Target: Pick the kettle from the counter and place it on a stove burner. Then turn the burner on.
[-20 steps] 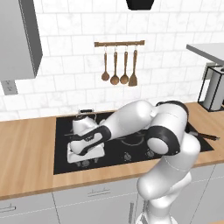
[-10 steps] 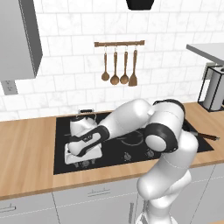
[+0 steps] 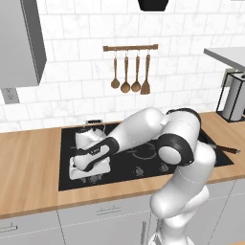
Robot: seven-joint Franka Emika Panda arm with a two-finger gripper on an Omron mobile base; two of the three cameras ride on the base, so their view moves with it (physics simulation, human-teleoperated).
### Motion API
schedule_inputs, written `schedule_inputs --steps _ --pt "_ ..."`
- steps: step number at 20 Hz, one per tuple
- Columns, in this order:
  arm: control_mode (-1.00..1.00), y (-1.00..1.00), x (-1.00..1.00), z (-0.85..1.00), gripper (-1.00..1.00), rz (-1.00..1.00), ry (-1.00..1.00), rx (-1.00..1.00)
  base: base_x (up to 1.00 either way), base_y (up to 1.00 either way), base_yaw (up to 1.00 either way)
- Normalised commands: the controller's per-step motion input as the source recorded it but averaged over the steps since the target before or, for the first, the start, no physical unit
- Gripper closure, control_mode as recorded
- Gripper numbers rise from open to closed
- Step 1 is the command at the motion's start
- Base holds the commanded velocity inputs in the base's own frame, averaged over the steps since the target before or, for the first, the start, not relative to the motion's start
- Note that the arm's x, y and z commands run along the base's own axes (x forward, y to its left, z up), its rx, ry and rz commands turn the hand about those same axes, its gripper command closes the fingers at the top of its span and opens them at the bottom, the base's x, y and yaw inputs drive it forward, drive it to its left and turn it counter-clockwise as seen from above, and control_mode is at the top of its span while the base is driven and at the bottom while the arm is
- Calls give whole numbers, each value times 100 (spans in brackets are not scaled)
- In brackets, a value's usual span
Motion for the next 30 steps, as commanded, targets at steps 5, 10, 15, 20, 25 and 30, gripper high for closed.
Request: schedule_inputs --steps 5,10,15,20,25,30 --pt "-100 0 0 0 100 0 0 0 0 0 0" --pt "-100 0 0 0 100 0 0 0 0 0 0" --pt "-100 0 0 -15 100 2 0 0 0 0 0" --pt "-100 -6 -15 -14 100 23 0 3 0 0 0" --pt "-100 -11 -27 -17 100 29 0 6 0 0 0" --pt "-100 -11 -35 -21 100 31 -1 8 0 0 0"
